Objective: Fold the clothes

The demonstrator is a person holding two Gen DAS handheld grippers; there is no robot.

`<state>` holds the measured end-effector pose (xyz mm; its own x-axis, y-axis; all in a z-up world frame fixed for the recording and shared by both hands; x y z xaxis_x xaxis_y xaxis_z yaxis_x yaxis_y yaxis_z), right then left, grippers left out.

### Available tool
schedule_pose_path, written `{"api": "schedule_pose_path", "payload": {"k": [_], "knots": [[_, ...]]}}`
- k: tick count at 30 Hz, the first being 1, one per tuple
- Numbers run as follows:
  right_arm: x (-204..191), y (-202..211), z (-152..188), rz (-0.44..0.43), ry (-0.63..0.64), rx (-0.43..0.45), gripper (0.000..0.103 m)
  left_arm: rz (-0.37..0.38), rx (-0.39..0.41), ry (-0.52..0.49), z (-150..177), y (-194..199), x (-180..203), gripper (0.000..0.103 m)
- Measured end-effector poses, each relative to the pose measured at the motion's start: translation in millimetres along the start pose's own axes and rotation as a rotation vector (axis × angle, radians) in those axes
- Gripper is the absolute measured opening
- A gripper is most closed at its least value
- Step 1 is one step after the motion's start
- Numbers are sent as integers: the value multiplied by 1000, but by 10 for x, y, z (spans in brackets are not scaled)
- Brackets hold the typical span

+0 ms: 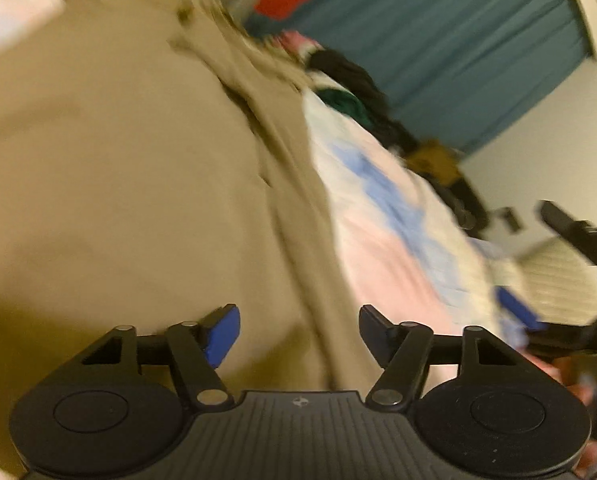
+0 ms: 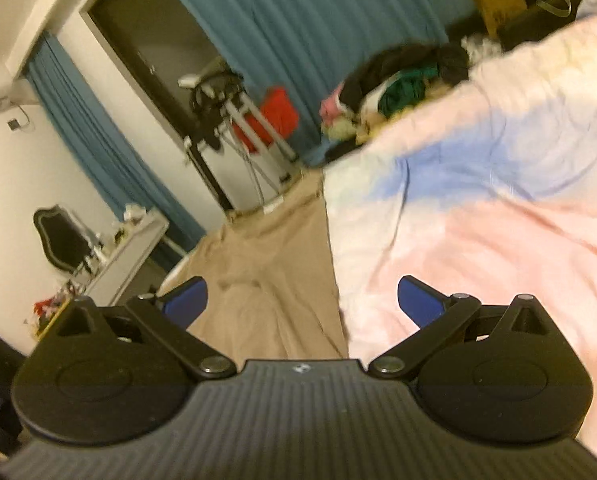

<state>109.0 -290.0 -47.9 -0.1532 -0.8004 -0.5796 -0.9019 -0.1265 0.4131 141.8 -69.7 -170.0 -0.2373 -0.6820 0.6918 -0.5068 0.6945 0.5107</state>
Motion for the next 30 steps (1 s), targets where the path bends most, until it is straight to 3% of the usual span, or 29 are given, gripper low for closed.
{"api": "schedule_pose_path", "payload": {"k": [4, 5, 7, 9, 10, 13, 14, 17, 18, 25, 30], "knots": [[21, -96, 179, -25, -28, -91, 103, 105, -55, 37, 144, -264, 67, 65], [16, -122, 210, -34, -37, -110, 103, 127, -65, 40, 175, -308, 83, 69], [5, -173, 272, -53, -55, -146, 103, 183, -79, 42, 206, -352, 126, 87], [-22, -191, 312, -52, -48, -153, 103, 252, -89, 53, 201, -387, 170, 90], [-29, -198, 313, -51, -44, -153, 103, 273, -98, 61, 217, -413, 187, 87], [-58, -243, 320, -58, -31, -148, 103, 243, -112, 49, 225, -491, 147, 50], [-25, -283, 334, -54, -45, -161, 103, 250, -121, 65, 229, -509, 121, 45], [73, -388, 370, -47, -108, -198, 103, 287, -151, 123, 238, -529, 73, 9], [100, -400, 372, -56, -147, -205, 103, 299, -154, 137, 236, -526, 66, 4], [142, -318, 351, -51, -166, -181, 103, 350, -75, 150, 115, -246, 122, 2], [126, -307, 360, -53, -159, -190, 103, 301, -80, 205, -45, 77, -21, 2]]}}
Point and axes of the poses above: each gripper's, at about its wrist camera, not at the fingertips, and y roughly against the way its jaws point, x to its right, z to its underside, the point moved 10 cm from there along -y, roughly the way its jaws point, and after that the axes turned 3 degrees about z, right-handed, at the moved point
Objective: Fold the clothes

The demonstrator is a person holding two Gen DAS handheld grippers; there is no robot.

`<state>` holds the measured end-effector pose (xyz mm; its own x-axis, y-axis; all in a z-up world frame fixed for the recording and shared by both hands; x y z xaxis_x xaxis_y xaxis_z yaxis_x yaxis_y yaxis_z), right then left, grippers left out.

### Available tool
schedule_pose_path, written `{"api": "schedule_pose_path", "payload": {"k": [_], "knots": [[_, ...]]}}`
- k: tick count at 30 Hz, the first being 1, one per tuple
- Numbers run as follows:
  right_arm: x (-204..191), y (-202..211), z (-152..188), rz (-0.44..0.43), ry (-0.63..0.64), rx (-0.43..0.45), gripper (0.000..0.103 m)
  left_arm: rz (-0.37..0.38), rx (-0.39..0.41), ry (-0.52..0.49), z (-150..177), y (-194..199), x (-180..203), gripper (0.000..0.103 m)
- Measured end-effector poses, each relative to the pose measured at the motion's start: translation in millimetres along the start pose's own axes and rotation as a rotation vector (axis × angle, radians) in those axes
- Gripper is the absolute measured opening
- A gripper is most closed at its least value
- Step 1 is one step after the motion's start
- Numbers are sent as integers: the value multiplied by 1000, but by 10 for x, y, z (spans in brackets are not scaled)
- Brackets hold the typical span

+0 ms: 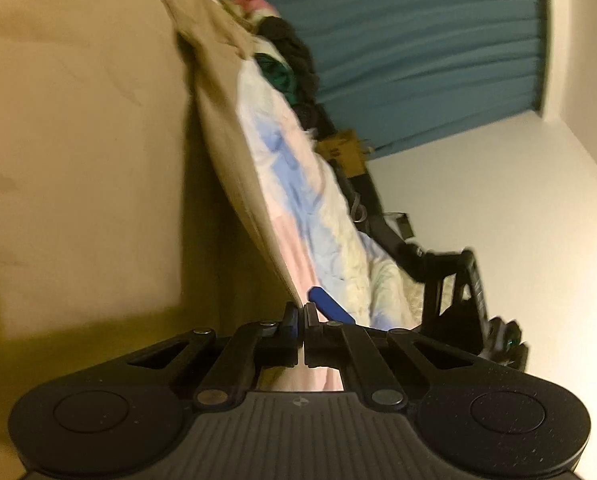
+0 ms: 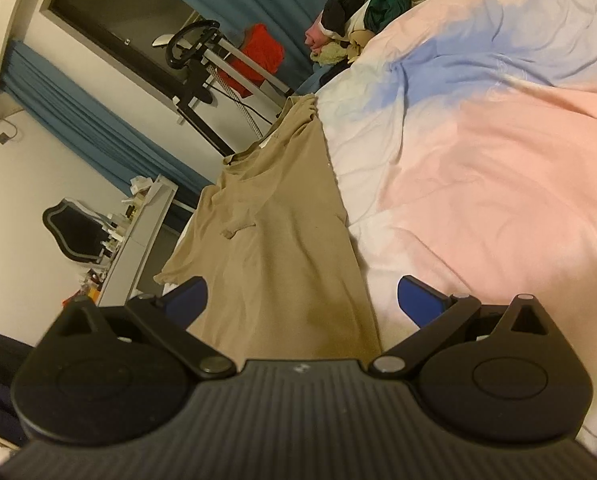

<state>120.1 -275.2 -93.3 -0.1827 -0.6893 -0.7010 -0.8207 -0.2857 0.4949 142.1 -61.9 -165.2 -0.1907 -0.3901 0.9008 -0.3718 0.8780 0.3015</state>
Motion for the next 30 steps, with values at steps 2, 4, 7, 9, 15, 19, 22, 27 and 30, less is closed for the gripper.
{"api": "schedule_pose_path", "payload": {"k": [2, 4, 7, 9, 15, 19, 22, 27, 30], "knots": [[-17, -9, 19, 2, 12, -8, 103, -48, 3, 12, -53, 138, -100, 2], [-31, -25, 45, 5, 27, -19, 103, -96, 6, 23, -106, 279, -200, 2], [-59, -44, 77, 9, 49, -32, 103, -149, 7, 60, -126, 394, -349, 2], [-90, -52, 93, 11, 68, -35, 103, -172, -8, 86, -89, 334, -467, 2], [-126, -53, 124, 38, 120, -33, 103, -281, -56, 60, -89, 165, -705, 30], [-173, -71, 154, 50, 156, -30, 103, -293, -71, 41, -84, 176, -699, 32], [-243, -76, 178, 64, 215, -21, 103, -324, -80, -6, -20, 257, -676, 20], [-356, -99, 241, 91, 317, -9, 103, -411, -76, -188, 108, 421, -457, 2], [-398, -104, 257, 102, 354, 1, 103, -492, -57, -297, 207, 490, -367, 2]]}}
Point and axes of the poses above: each gripper's, at about its wrist camera, not at the fingertips, and y roughly against the way its jaws point, x to its right, z to its underside, the point moved 10 cm from there along -y, roughly the way its jaws point, and after that the axes turned 3 degrees about z, right-handed, at the moved point
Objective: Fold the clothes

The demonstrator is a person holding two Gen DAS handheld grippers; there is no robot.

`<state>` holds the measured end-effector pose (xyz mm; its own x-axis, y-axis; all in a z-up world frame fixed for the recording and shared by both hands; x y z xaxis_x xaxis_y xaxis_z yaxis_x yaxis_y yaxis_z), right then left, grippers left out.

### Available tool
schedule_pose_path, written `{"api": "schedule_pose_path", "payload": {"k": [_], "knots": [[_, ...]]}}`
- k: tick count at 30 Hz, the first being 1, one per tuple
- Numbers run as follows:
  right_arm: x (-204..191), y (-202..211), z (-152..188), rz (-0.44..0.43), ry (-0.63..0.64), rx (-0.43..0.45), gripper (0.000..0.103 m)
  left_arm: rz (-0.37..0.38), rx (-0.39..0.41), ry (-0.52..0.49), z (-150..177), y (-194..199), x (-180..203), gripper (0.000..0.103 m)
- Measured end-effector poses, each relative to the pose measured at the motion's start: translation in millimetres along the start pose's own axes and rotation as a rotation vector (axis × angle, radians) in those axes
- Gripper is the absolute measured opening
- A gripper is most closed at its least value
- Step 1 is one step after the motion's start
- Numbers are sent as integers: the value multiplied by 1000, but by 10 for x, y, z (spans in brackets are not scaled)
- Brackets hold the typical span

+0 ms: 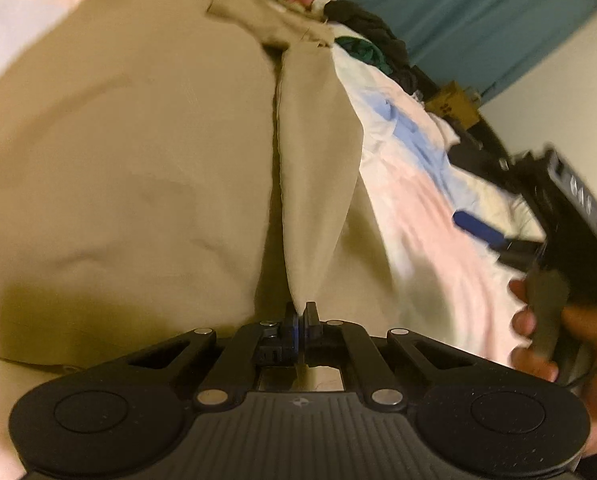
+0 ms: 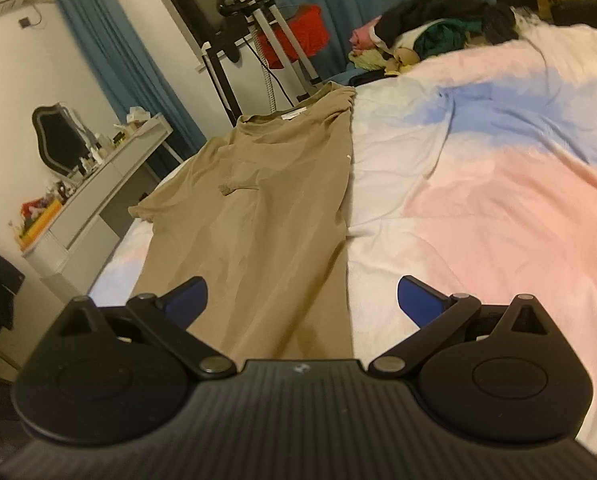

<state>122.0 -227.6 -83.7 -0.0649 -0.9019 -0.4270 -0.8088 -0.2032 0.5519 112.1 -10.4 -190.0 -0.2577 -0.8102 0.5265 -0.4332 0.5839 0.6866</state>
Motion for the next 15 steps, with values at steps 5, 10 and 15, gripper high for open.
{"api": "schedule_pose_path", "payload": {"k": [5, 10, 15], "knots": [[-85, 11, -17, 14, 50, 28, 103, -89, 28, -138, 145, 257, -27, 4], [-178, 85, -40, 17, 88, 78, 103, -155, 132, -220, -11, 404, 164, 34], [-276, 277, -97, 31, 127, 177, 103, -224, 294, -244, -195, 728, 216, 66]]}}
Point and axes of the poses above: each gripper's, at about its wrist camera, not at the fingertips, and y roughly against the way its jaws point, x to its right, z to its underside, the point moved 10 cm from there along -y, roughly the way its jaws point, and after that the axes turned 3 degrees about z, right-handed, at the moved point
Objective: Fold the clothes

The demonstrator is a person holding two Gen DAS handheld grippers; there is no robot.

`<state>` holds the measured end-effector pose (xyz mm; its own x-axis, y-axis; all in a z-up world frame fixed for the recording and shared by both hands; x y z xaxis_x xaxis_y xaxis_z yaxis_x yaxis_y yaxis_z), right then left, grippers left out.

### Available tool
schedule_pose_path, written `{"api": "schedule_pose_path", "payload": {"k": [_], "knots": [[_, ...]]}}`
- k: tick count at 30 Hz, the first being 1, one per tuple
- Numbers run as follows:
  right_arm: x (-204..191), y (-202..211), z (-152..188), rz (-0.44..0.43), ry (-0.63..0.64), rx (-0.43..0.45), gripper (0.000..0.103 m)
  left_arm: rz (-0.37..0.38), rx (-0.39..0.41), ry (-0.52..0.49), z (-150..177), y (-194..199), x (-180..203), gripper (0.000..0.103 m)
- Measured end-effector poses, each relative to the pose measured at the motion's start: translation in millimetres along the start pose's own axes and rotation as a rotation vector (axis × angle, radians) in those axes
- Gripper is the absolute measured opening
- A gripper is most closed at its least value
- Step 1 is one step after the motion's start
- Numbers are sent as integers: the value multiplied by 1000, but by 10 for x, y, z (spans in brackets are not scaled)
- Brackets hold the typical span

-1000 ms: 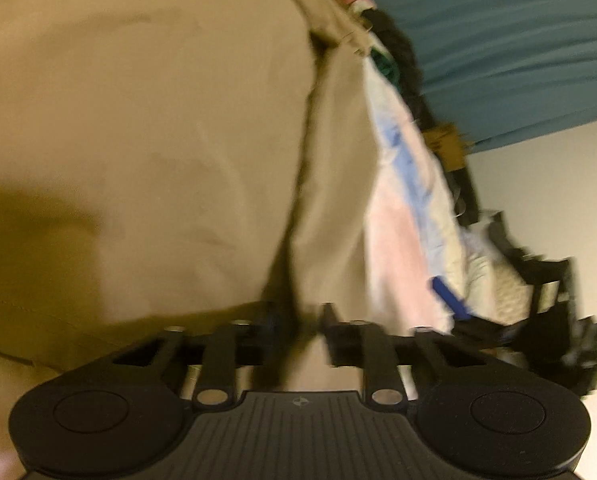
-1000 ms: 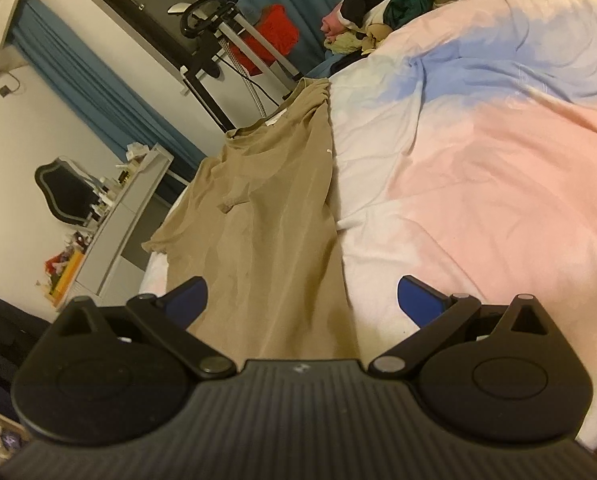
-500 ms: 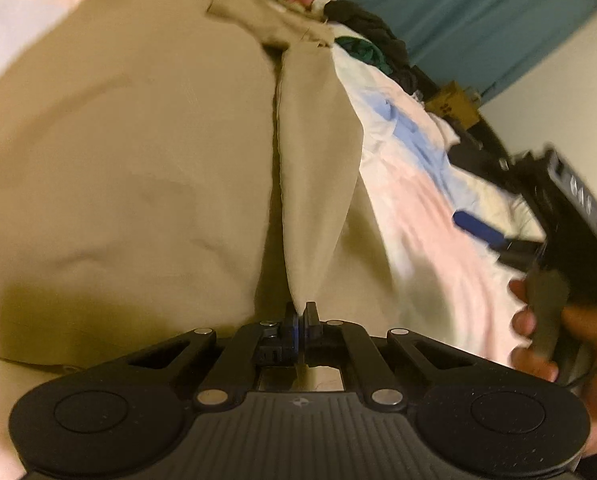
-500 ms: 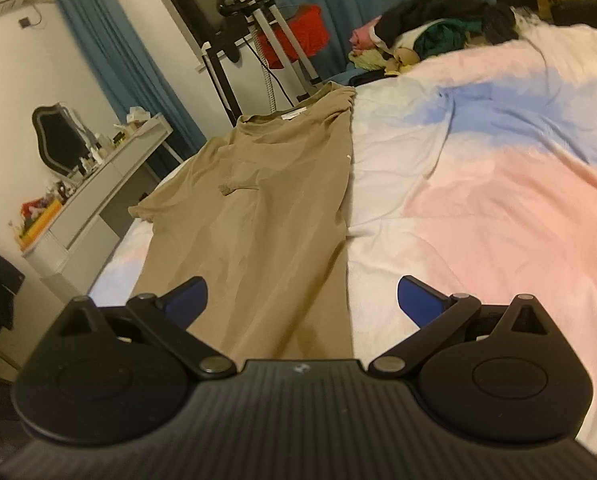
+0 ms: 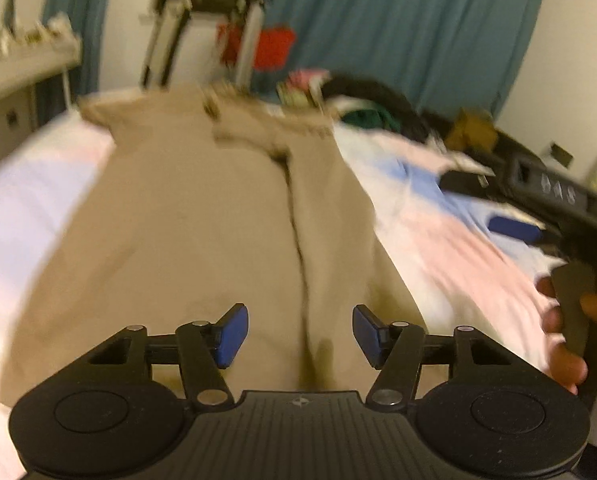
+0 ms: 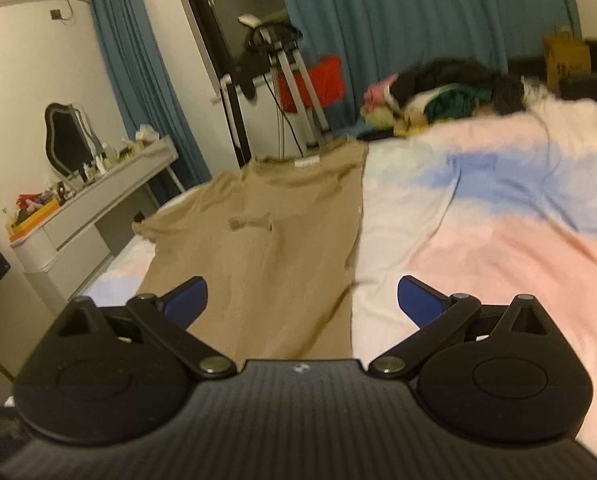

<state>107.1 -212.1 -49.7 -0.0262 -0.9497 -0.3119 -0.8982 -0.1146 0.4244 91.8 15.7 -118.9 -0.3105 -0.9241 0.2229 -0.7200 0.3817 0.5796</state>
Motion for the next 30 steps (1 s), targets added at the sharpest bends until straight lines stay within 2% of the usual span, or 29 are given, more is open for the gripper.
{"api": "schedule_pose_path", "payload": {"k": [1, 3, 6, 9, 13, 17, 21, 23, 26, 28, 30], "knots": [[-16, 26, -19, 0, 3, 16, 103, -18, 27, -2, -69, 74, -29, 78], [-61, 74, -46, -3, 11, 42, 103, -49, 83, -5, -187, 252, -97, 94], [-157, 124, -63, -10, 35, 70, 103, -81, 154, -6, -325, 427, -140, 103], [-254, 185, -72, -8, 54, 102, 103, -108, 214, -5, -445, 574, -176, 103], [-448, 259, -122, -1, 107, 141, 103, -137, 230, 18, -499, 686, -321, 103], [-753, 324, -438, -26, 134, 215, 103, -117, 245, 84, -510, 644, -392, 103], [-999, 311, -817, -49, 129, 281, 103, -133, 222, 119, -471, 445, -446, 103], [-1020, 263, -885, -61, 115, 290, 103, -120, 196, 172, -461, 317, -518, 103], [-954, 148, -829, -80, 92, 273, 103, -47, 117, 308, -572, -6, -715, 103], [-859, 20, -726, -71, 86, 249, 103, -30, 88, 406, -704, -241, -913, 103], [-727, -161, -594, -55, 71, 206, 103, -52, 87, 456, -881, -486, -1163, 103]]}}
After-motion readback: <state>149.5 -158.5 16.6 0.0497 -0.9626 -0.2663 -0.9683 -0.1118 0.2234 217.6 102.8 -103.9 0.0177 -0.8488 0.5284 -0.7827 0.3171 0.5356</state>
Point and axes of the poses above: each gripper's, at about its wrist camera, not at the fingertips, and y roughly against the way its jaws point, x to its right, z to its underside, the point moved 10 cm from there along -y, roughly the way its jaws point, and after that the axes turned 3 degrees about z, right-handed, at the moved point
